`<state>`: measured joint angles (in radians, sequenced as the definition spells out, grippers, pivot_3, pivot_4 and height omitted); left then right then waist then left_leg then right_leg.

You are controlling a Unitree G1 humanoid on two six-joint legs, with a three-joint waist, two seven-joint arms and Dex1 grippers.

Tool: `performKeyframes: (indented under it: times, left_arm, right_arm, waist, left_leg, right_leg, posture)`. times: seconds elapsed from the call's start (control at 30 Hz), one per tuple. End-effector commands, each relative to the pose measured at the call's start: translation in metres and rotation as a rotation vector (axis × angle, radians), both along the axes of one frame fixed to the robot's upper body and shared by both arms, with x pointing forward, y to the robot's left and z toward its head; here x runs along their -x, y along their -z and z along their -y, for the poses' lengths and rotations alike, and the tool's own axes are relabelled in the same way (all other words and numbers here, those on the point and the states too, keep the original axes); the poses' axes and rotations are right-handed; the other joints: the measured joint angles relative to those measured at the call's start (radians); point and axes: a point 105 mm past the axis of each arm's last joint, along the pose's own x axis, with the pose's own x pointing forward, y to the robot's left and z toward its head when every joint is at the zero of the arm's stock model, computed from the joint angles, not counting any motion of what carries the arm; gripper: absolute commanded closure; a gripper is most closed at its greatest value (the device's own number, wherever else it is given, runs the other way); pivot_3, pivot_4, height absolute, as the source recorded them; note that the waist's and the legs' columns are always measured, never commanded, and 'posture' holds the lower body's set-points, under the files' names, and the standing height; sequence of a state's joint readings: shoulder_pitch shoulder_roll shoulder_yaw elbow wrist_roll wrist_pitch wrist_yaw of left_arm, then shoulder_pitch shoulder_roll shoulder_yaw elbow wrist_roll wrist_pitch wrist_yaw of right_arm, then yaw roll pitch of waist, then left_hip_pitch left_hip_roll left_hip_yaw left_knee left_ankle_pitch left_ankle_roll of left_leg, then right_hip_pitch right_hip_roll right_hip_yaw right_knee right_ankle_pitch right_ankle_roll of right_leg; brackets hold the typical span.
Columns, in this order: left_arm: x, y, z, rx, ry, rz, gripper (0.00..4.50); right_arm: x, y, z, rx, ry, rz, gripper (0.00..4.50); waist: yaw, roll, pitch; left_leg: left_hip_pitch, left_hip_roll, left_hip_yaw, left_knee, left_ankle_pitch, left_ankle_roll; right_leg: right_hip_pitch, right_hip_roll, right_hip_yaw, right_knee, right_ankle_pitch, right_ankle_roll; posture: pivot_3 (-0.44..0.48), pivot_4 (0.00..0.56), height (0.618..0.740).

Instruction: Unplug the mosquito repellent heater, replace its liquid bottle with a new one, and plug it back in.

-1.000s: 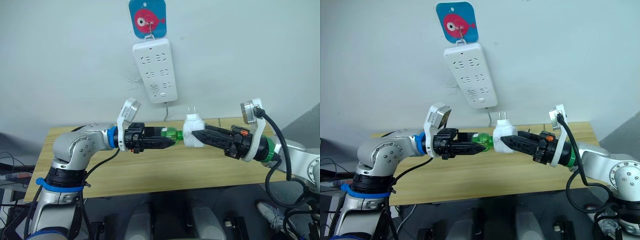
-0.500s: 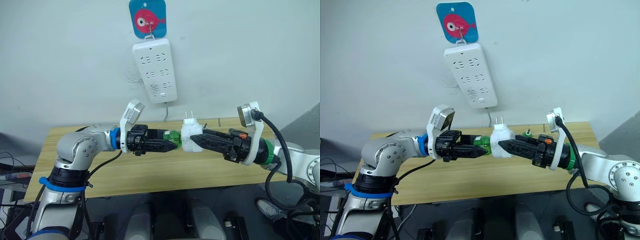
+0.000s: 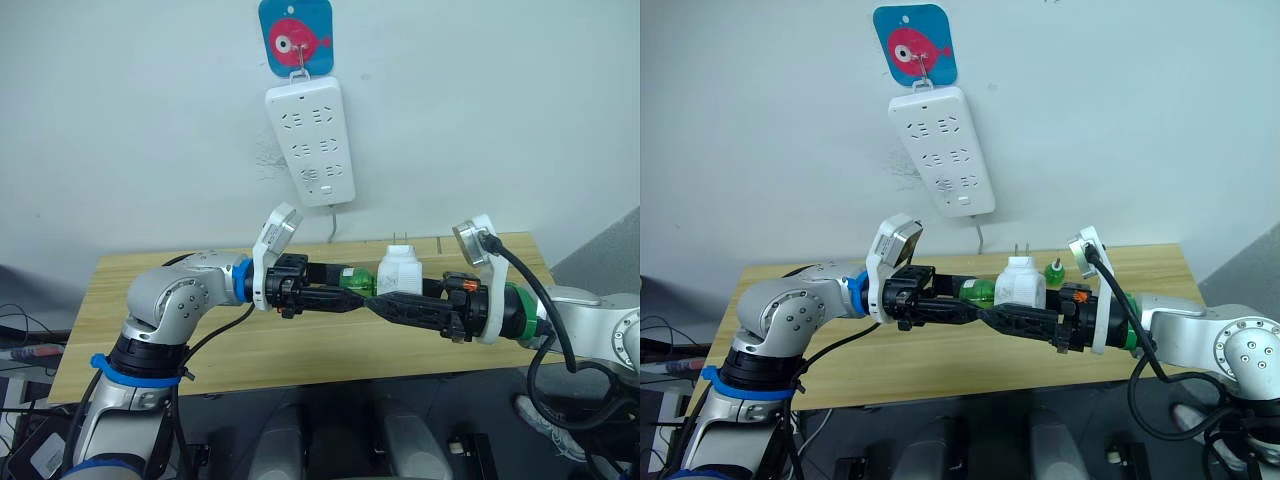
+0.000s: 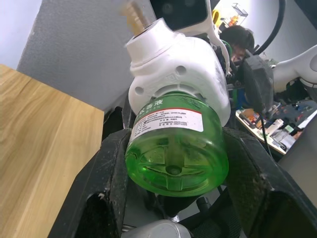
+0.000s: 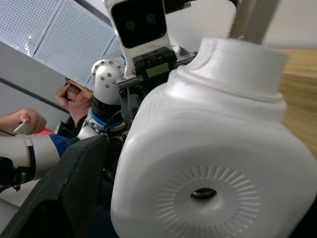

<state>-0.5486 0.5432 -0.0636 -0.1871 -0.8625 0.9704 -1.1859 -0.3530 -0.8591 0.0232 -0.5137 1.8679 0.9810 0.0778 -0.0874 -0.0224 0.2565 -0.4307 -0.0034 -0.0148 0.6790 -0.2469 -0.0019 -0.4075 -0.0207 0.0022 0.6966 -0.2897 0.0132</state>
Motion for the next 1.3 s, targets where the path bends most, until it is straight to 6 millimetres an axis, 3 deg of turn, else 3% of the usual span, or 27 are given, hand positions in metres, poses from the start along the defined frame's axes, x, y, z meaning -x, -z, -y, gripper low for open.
performKeyframes:
  times: [0.03,0.47,0.57,0.73,0.83,0.93,1.13,1.3]
  left_arm:
    - [0.001,-0.007,0.001,0.042,0.002,0.017,2.13]
    - [-0.017,-0.015,0.003,0.102,-0.086,-0.006,2.13]
    - [-0.023,-0.016,0.003,0.104,-0.117,-0.005,2.13]
    - [-0.021,-0.013,0.000,0.055,-0.074,-0.007,2.13]
    - [-0.015,-0.011,-0.005,-0.002,-0.009,-0.011,2.13]
    - [-0.010,-0.010,-0.011,-0.047,0.052,-0.022,2.13]
    - [-0.005,-0.016,-0.014,-0.055,0.121,-0.053,2.13]
    - [-0.002,-0.019,-0.014,-0.042,0.142,-0.094,2.13]
  right_arm:
    - [0.006,-0.007,-0.001,-0.004,-0.030,0.019,0.00]
    - [0.026,0.001,0.008,0.107,-0.125,0.137,0.00]
    - [0.024,0.013,0.019,0.215,-0.112,0.222,0.60]
    - [0.000,0.031,0.052,0.406,-0.054,0.366,2.20]
    - [-0.025,0.028,0.067,0.445,0.024,0.472,3.38]
    - [-0.041,0.022,0.068,0.416,0.056,0.542,4.49]
    - [-0.049,0.025,0.047,0.357,-0.012,0.586,4.50]
    - [-0.037,0.028,0.021,0.262,-0.111,0.554,4.50]
  waist:
    - [0.000,0.000,0.000]
    - [0.001,0.000,0.000]
    - [0.004,0.000,0.000]
    - [0.002,0.000,0.000]
    - [-0.002,0.000,0.000]
    - [-0.003,0.000,0.000]
    - [-0.002,0.000,0.000]
    - [-0.003,0.000,0.000]
  left_leg:
    - [0.000,0.000,0.000,0.000,0.000,0.000]
    - [0.000,0.000,0.000,0.000,0.000,0.000]
    - [0.000,0.000,0.000,0.000,0.000,0.000]
    - [0.000,-0.001,0.000,0.001,0.000,0.000]
    - [0.000,0.000,0.000,0.001,0.000,0.000]
    - [0.001,0.000,0.000,0.000,0.000,0.000]
    - [0.001,0.000,0.000,0.000,0.000,0.000]
    - [0.001,0.000,0.000,0.001,0.000,0.000]
  right_leg:
    - [0.000,0.000,0.000,0.000,0.000,0.000]
    - [0.000,0.000,0.000,0.000,0.000,0.000]
    - [0.000,0.000,-0.001,0.000,0.000,0.000]
    - [0.000,0.000,-0.001,0.000,0.000,0.001]
    - [0.000,0.000,0.000,0.000,0.000,0.001]
    - [0.000,0.001,0.000,0.000,0.000,0.001]
    - [0.000,0.000,0.000,0.000,0.000,0.001]
    - [0.000,0.000,0.000,0.000,0.000,0.001]
  posture:
    - [-0.205,0.217,0.740]
    - [-0.209,0.214,0.740]
    - [-0.216,0.214,0.740]
    - [-0.226,0.214,0.740]
    - [-0.227,0.213,0.740]
    - [-0.230,0.212,0.740]
    - [-0.233,0.211,0.740]
    - [-0.232,0.211,0.740]
